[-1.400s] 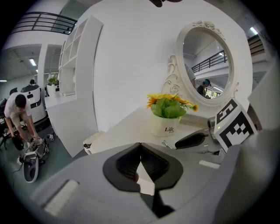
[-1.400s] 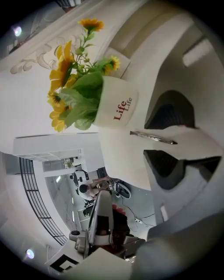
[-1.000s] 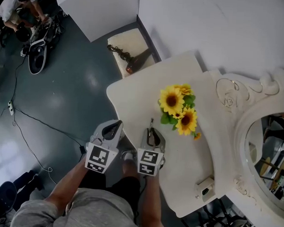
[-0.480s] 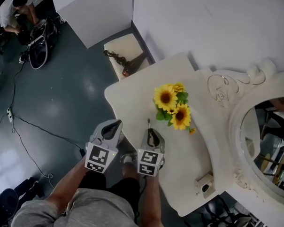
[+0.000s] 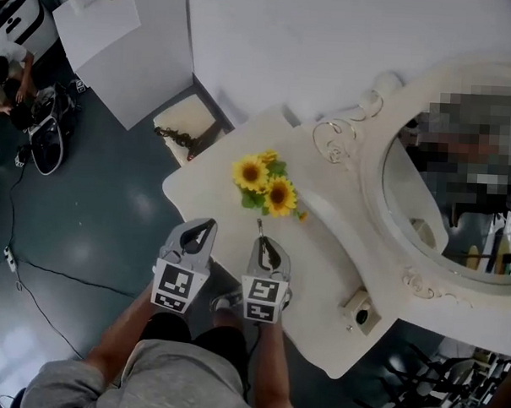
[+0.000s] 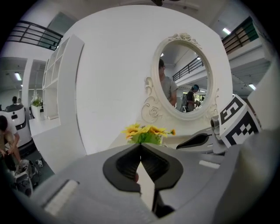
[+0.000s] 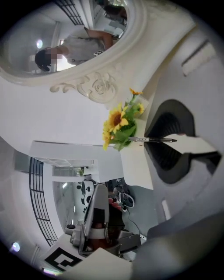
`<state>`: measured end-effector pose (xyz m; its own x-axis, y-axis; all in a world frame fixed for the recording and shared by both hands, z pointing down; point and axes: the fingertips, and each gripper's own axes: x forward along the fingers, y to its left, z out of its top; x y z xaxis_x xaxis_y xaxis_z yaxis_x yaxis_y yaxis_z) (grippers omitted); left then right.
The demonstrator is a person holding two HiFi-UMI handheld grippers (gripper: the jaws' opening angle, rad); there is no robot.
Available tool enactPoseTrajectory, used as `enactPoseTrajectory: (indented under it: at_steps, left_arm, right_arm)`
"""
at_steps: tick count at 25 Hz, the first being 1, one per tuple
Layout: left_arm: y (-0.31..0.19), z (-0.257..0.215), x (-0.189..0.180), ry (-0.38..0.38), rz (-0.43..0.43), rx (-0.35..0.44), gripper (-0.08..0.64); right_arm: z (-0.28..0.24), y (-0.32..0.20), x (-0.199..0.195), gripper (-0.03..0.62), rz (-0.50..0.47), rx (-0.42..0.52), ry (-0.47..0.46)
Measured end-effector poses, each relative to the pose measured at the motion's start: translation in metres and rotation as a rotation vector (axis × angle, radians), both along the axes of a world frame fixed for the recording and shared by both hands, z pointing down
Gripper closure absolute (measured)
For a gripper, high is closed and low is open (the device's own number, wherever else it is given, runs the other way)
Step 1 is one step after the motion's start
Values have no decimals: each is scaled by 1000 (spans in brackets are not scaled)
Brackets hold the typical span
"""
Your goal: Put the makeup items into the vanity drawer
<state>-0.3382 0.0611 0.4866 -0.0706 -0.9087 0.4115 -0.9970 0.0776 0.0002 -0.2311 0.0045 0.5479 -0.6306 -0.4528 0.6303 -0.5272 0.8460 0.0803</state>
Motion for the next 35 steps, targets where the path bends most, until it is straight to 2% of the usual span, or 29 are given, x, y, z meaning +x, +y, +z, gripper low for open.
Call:
enactPoseTrajectory:
  at_steps: [12,21,35]
  left_arm:
    - [-42,-63,73,-36,201,107,549]
    - [-70,-89,164,-44,410,169,549]
    - [-99,-87,313,-12,660,172,549]
  right_arm:
    - [-75,-25,85,558,230,125,-77]
    - [-104,-29,184,560,447,186,-104]
    - [-101,-24,349,560,752,201,-73]
